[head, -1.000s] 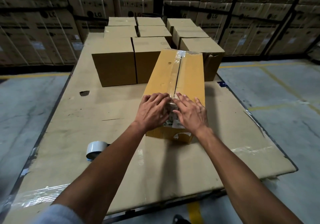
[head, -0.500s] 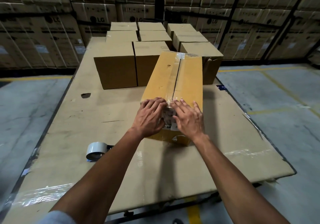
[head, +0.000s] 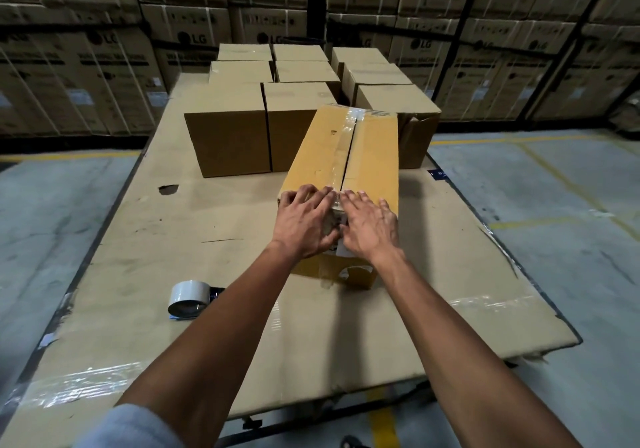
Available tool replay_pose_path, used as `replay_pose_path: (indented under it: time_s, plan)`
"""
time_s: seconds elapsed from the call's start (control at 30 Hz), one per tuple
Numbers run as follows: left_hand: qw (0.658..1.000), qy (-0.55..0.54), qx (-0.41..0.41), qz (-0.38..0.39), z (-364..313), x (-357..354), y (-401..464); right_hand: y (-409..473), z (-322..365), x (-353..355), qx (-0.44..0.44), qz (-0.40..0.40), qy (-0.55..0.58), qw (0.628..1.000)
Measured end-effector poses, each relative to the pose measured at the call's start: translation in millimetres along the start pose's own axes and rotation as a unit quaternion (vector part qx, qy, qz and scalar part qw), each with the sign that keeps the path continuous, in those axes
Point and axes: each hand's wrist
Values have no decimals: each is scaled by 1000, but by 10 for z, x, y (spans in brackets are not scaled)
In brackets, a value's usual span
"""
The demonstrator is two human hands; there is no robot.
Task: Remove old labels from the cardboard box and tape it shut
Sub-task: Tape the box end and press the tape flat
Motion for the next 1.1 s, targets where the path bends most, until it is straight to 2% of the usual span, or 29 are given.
replay_pose_path:
  time_s: [0.23, 0.43, 0.5, 0.63, 0.73, 0.83, 0.9, 1.1]
  plan:
    - [999, 17, -10, 32, 70, 136, -14, -62, 69, 44, 3, 0, 20, 1000]
    - [998, 35, 14, 41, 303, 280, -103, -139, 161, 200, 92, -7, 42, 995]
    - [997, 45, 47, 45, 418, 337, -160, -135, 217, 180, 138, -20, 69, 988]
    - [983, 49, 169, 48, 428, 435, -230, -98, 286, 143, 227, -30, 135, 964]
    - [974, -3, 224, 21, 251, 476, -265, -73, 184, 105, 204, -55, 153, 965]
    - [987, -47, 149, -31, -37, 484, -358, -9, -75, -25, 145, -56, 134, 979]
    - [995, -35, 91, -32, -254, 460, -392, 36, -233, -92, 123, -43, 111, 985]
    - [997, 9, 80, -7, -382, 247, -309, 161, -417, -177, 138, -71, 92, 984]
Point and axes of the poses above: each hand's wrist, its own y-axis towards the middle knuckle, its own x-axis out of the back of the hand, z = x × y, and after that the axes turned 8 degrees about -y, right-handed
